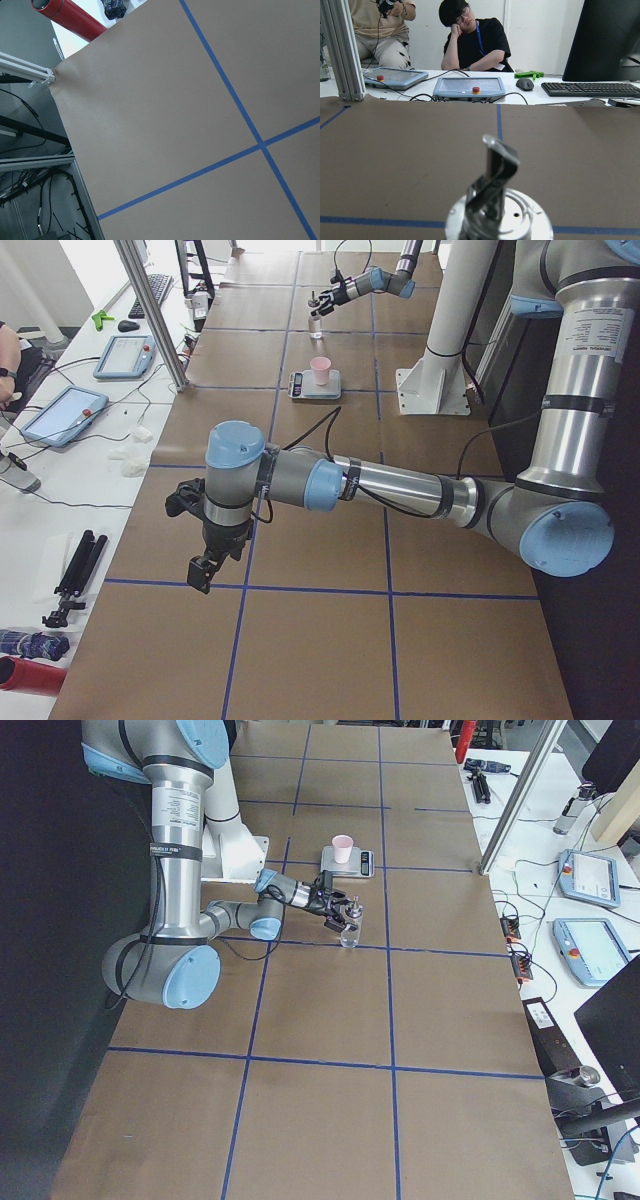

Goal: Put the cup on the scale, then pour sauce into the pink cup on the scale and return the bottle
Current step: 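Lower the bottle with the right gripper onto its original spot, then open the right gripper and withdraw it from the bottle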

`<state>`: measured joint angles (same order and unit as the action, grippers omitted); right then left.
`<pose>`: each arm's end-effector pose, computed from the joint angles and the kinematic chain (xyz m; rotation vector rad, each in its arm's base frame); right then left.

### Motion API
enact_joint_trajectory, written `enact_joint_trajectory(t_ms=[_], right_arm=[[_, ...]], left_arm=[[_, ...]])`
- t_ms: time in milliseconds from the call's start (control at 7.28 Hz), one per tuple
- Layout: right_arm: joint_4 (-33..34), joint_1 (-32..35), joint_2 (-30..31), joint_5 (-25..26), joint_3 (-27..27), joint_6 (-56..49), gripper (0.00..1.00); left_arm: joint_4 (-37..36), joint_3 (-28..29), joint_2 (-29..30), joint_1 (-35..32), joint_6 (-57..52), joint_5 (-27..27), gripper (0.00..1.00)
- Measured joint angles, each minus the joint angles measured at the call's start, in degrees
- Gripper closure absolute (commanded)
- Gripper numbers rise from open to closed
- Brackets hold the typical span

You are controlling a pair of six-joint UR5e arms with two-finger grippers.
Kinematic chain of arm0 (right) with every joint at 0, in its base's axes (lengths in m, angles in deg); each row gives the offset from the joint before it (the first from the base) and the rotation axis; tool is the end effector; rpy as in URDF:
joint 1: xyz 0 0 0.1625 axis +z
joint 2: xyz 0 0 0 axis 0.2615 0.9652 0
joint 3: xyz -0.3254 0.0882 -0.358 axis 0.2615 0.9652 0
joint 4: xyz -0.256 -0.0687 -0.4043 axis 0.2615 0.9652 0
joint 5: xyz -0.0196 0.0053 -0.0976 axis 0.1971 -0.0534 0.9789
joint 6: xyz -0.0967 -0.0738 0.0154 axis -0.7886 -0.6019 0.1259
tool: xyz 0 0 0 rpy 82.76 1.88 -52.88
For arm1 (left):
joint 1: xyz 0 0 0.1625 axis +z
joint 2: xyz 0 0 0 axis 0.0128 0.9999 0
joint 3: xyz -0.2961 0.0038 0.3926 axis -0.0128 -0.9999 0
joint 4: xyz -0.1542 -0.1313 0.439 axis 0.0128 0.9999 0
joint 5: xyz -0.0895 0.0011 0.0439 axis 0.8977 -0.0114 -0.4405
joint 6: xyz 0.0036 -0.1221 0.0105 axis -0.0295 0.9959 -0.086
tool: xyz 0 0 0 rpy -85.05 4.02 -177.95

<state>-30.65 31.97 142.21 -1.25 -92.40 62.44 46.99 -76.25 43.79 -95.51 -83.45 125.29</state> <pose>-0.4390 -0.3709 0.5205 1.0632 -0.6551 0.4045 -0.1410 -0.6240 0.6440 0.3528 0.4443 0.3565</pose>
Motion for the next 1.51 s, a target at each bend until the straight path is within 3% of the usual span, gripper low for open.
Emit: enact_joint_trajectory(t_ms=[824,962,1374,1511], right_arm=[[0.8,-6.5,8.3,0.0,-8.9,0.8,0.00],[3.4,-6.8,11.0,-0.2,-12.6,0.8,0.00],[23.9,-6.9,13.9,-1.8,-26.7,0.7,0.00],[27.1,-6.6,14.0,-2.9,-29.3,0.4,0.00]], left_arm=[[0.0,-0.1,-0.1,-0.1,-0.1,0.1,0.00],[-0.1,-0.2,-0.1,-0.2,-0.1,0.1,0.00],[-0.1,-0.3,-0.4,-0.2,-0.1,0.1,0.00],[-0.1,-0.3,-0.5,-0.2,-0.1,0.1,0.00]])
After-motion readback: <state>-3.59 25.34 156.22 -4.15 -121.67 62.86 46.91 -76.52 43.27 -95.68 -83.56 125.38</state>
